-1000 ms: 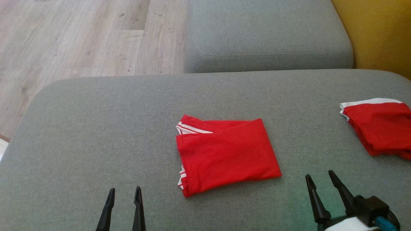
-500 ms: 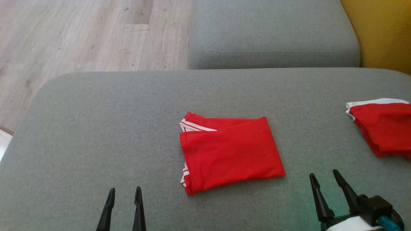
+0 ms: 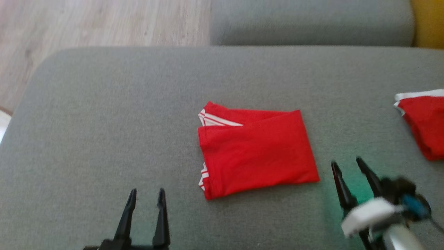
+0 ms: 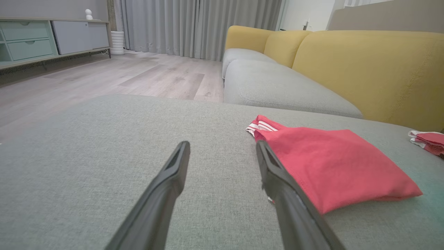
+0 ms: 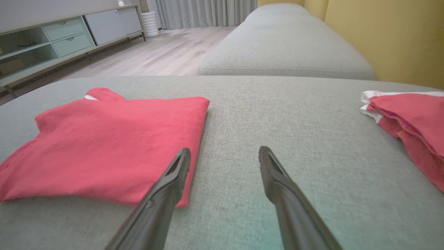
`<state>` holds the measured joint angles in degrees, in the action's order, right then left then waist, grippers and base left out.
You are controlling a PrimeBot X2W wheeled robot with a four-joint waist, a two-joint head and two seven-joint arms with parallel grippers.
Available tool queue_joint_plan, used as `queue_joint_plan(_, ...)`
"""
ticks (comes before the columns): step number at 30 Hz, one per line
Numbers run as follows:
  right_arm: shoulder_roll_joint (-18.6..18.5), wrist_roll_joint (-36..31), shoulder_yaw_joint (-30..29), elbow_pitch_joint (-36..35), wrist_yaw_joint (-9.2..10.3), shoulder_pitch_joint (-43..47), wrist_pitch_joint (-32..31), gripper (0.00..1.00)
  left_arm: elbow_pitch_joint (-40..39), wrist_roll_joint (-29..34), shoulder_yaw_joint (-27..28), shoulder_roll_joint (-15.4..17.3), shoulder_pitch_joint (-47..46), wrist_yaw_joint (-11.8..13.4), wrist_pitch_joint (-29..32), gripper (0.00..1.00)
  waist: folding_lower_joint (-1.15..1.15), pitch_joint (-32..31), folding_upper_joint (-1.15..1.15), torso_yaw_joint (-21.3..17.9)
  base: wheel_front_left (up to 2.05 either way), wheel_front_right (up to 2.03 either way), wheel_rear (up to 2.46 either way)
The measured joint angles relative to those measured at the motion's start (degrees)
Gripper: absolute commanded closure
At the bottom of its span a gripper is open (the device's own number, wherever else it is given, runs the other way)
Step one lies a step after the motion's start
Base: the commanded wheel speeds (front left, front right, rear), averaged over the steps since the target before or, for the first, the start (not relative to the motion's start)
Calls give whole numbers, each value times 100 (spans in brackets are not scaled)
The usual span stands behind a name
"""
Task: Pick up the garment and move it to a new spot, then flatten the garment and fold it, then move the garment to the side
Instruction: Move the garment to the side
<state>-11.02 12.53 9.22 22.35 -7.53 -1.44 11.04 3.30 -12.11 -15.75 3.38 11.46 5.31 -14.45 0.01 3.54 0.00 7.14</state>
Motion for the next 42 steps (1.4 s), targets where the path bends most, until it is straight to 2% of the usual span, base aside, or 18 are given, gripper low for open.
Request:
queue_joint_plan(4,-34,274,181,309,0,-567,-426,0,12,0,-130,0,-193,24,0,0,1,178,0,44,0,0,0)
queue_joint_plan(12,-77,1758,827,1102,0,-1576,-1637,0,138,-3,-458,-2,-536,80,0,0,1,471,0,240,0,0,0)
queue_joint_plan(13,-79,1974,923,1150,0,-1614,-1779,9,151,-12,-483,-2,-559,82,0,0,1,485,0,266,0,0,0)
queue_joint_plan(14,-84,2181,1026,1161,0,-1640,-1875,62,157,-37,-506,-2,-566,91,0,0,0,496,0,287,0,0,0)
queue_joint_plan(15,-108,2337,1120,1152,0,-1664,-1918,100,166,-56,-516,-2,-567,127,0,0,0,504,0,300,0,0,0)
queue_joint_plan(23,-695,2639,1367,954,0,-1794,-1440,100,157,-104,-511,-2,-569,181,1,0,0,603,0,45,0,0,0)
queue_joint_plan(24,-959,2637,1390,826,0,-1885,-1432,100,145,-103,-509,-2,-591,179,0,0,0,652,0,-94,0,0,0)
queue_joint_plan(30,-2001,2503,1233,387,0,-2107,-1460,100,13,-96,-485,-3,-945,180,0,0,0,915,0,-560,0,0,0)
queue_joint_plan(34,-2677,2418,854,122,0,-2220,-1584,100,3,-125,-471,-7,-1207,181,-1,0,0,1180,0,-804,0,0,0)
queue_joint_plan(40,-3252,2134,-108,-51,0,-2411,-1749,100,26,-424,-456,-10,-1508,115,-1,0,0,1597,0,-1065,0,0,0)
queue_joint_plan(41,-3300,1986,-288,-42,0,-2421,-1761,65,40,-452,-456,-11,-1558,113,-1,0,0,1652,0,-1095,0,0,0)
queue_joint_plan(42,-3310,1809,-471,-23,0,-2421,-1761,65,57,-454,-453,-11,-1608,70,-1,0,1,1696,0,-1120,0,0,0)
